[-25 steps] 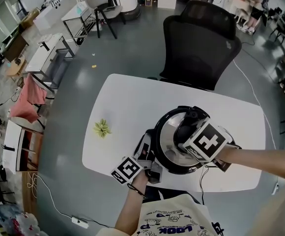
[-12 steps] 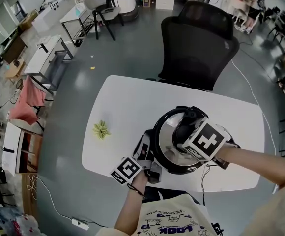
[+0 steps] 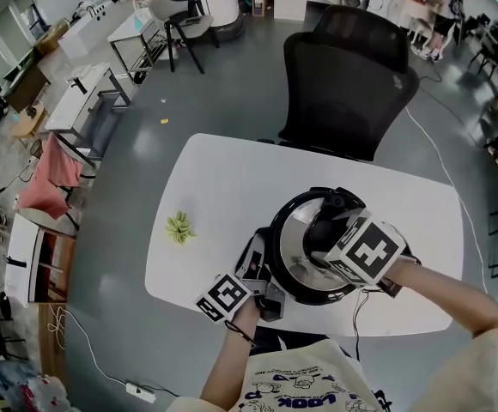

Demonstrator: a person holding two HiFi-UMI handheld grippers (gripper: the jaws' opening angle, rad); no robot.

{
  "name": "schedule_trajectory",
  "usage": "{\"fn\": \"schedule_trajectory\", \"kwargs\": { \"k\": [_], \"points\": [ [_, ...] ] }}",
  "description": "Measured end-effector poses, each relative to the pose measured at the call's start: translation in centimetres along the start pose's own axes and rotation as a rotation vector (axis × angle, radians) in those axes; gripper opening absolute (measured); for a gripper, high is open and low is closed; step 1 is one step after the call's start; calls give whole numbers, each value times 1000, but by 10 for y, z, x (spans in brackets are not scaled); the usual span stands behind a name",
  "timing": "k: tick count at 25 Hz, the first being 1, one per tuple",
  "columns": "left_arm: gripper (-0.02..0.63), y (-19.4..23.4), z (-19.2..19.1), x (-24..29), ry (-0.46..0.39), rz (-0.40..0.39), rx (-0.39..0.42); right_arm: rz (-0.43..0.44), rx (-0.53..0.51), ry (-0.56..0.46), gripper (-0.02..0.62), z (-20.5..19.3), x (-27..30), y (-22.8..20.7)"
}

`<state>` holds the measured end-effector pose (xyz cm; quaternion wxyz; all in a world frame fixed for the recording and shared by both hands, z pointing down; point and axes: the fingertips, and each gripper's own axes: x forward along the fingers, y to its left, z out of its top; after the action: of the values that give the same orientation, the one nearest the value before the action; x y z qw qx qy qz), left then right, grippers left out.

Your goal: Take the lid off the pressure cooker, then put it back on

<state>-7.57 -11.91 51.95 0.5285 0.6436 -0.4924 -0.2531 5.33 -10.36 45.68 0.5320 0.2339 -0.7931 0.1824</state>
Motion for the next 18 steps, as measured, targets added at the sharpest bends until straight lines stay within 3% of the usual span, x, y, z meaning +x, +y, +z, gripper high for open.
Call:
{"fn": "schedule_trajectory", "kwargs": {
  "k": [8,18],
  "points": [
    [104,1,1,-3,-7,4,8,9,-17,-1,295,1,-5,5],
    [106,1,2,2,-7,18,22,35,77,-69,295,6,-41,-13]
  ]
}}
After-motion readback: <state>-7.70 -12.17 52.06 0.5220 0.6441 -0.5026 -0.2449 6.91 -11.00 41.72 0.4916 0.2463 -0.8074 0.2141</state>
